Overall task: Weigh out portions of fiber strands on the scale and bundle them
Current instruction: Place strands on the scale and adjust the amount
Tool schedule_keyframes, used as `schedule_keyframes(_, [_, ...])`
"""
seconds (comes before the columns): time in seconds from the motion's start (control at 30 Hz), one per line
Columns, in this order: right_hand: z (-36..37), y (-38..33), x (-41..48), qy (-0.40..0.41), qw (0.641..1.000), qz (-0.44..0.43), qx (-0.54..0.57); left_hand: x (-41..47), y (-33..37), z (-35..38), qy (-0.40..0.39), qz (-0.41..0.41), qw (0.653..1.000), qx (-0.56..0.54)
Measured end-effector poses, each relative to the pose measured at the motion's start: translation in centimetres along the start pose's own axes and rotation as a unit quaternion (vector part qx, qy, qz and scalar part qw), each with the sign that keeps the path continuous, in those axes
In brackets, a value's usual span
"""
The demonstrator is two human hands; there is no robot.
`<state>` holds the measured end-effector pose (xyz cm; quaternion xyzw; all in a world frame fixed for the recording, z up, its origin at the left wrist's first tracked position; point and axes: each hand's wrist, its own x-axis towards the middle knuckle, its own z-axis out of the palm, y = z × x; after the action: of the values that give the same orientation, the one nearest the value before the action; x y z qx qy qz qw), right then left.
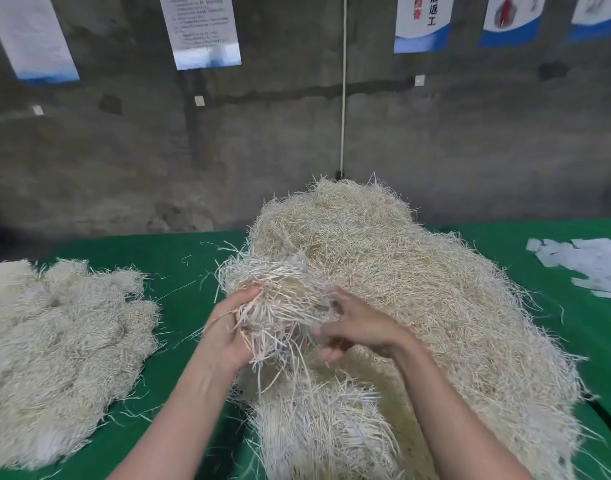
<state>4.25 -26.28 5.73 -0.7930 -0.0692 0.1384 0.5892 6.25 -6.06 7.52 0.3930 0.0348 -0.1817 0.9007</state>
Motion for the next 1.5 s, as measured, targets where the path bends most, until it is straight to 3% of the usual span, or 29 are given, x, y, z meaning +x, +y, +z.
schedule_keyframes(0.03, [1.1,0.5,1.2,-0.018,0.999,0.017,0.032,0.0,-0.2,0.5,-0.01,-0.006,1.0,-0.002])
schedule_keyframes(0.1, [3.2,1.8,3.8,0.037,0.998,0.026,0.031,0.3,-0.7,1.6,-0.01,-0.003,1.0,-0.011])
schedule_keyframes(0.2, [4.1,5.1,5.3,0.11,0.989,0.018,0.097,1.5,-0.1,2.2,0.049,0.008,0.998,-0.024])
schedule_keyframes(0.27, [3.6,7.8,4.8,0.13,0.981,0.064,0.13,1.9,0.3,1.8,0.072,0.0,0.997,-0.02])
schedule_keyframes(0.43, [2.8,11.9,3.9,0.219,0.971,0.088,0.027,1.6,-1.2,1.1,0.089,-0.014,0.996,-0.008])
schedule_keyframes(0.53, [1.9,15.1,2.8,0.195,0.956,0.158,-0.149,1.8,1.2,1.8,0.079,0.035,0.996,-0.017])
schedule_keyframes(0.63, [1.8,16.2,1.5,0.168,0.947,0.191,-0.195,1.7,3.9,3.3,0.113,0.098,0.988,0.021])
schedule_keyframes(0.83, [-2.0,5.0,0.8,0.157,0.945,0.072,-0.277,1.7,3.6,3.2,0.122,0.069,0.989,0.037])
schedule_keyframes(0.9, [-3.1,1.2,-0.3,0.164,0.961,-0.013,-0.223,1.9,3.6,2.7,0.113,0.061,0.992,0.019])
schedule_keyframes(1.0, [-0.8,-2.1,-0.2,0.057,0.997,-0.055,-0.008,1.8,3.1,3.6,0.062,0.04,0.997,-0.008])
schedule_keyframes(1.07, [2.1,-2.1,1.1,-0.011,0.999,-0.022,-0.047,1.6,2.9,4.2,0.02,0.014,1.0,-0.019])
schedule_keyframes(1.1, [3.1,-1.7,1.5,-0.01,0.998,0.014,-0.064,1.5,2.7,4.1,-0.006,0.0,1.0,0.008])
schedule_keyframes(1.17, [2.9,0.0,2.8,0.053,0.996,0.04,-0.062,1.4,1.9,2.9,-0.039,-0.037,0.982,0.18])
schedule_keyframes(1.2, [2.4,0.7,2.8,0.086,0.995,0.025,-0.048,1.5,1.4,2.3,-0.038,-0.055,0.95,0.304])
schedule_keyframes(1.23, [2.1,0.7,2.7,0.139,0.988,0.039,0.046,1.7,0.6,1.7,-0.042,-0.068,0.909,0.409])
schedule_keyframes(1.3, [1.4,0.3,3.3,0.235,0.968,0.033,0.085,2.2,-0.8,0.9,-0.078,-0.106,0.848,0.514])
schedule_keyframes(1.37, [0.8,0.0,4.4,0.294,0.954,-0.001,0.051,2.1,-0.7,0.9,-0.096,-0.126,0.812,0.562])
schedule_keyframes(1.43, [0.2,1.4,4.5,0.306,0.952,-0.012,-0.022,1.6,0.4,0.7,-0.082,-0.105,0.828,0.545])
schedule_keyframes(1.5, [-0.5,4.5,4.0,0.3,0.949,0.026,-0.097,1.9,1.5,0.3,-0.039,-0.04,0.897,0.438])
